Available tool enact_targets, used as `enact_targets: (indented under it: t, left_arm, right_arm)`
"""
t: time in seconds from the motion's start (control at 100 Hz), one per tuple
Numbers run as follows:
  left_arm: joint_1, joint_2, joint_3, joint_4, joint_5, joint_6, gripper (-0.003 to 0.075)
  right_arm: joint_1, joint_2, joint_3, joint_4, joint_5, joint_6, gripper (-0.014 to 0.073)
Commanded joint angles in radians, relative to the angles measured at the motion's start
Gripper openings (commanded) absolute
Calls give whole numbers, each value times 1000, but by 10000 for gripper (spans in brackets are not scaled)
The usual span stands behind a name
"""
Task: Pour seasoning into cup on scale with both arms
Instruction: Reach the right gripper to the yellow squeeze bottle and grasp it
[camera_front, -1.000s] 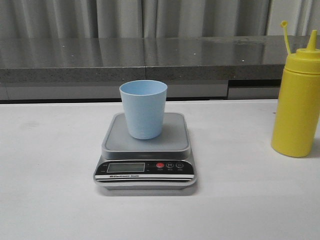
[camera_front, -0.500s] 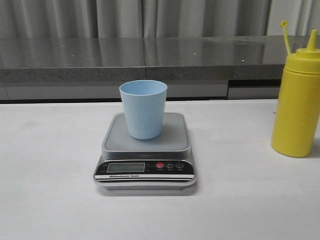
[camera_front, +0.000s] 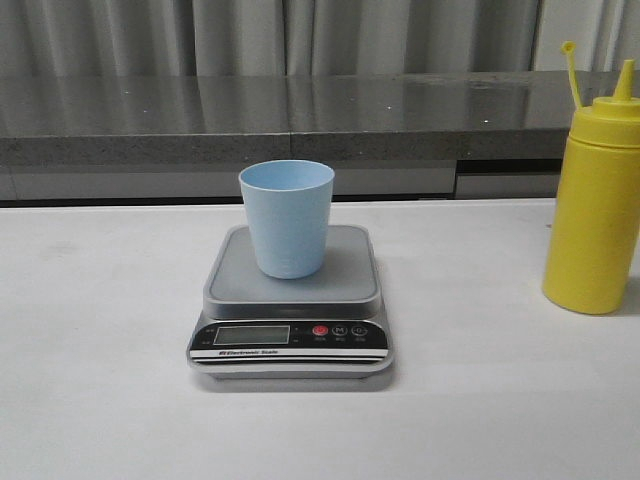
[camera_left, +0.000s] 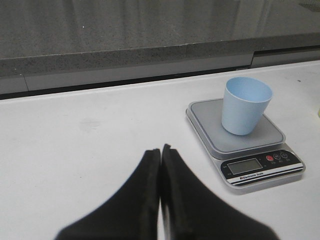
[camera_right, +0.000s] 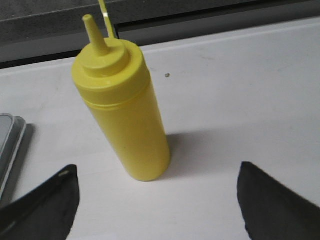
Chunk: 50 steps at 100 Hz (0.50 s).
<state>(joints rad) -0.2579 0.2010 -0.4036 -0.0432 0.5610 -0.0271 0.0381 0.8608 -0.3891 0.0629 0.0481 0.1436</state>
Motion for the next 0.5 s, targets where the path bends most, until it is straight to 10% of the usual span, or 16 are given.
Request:
enact_targets:
  t: [0.0,0.49]
  left_arm:
    - [5,8,-25,-11,-74,-9,-20]
    - [5,8,-25,-11,-74,-9,-20]
  right_arm:
    - [27,37,-33,2,-148,-5,635]
    - [101,342,-33,-6,-435,-5,635]
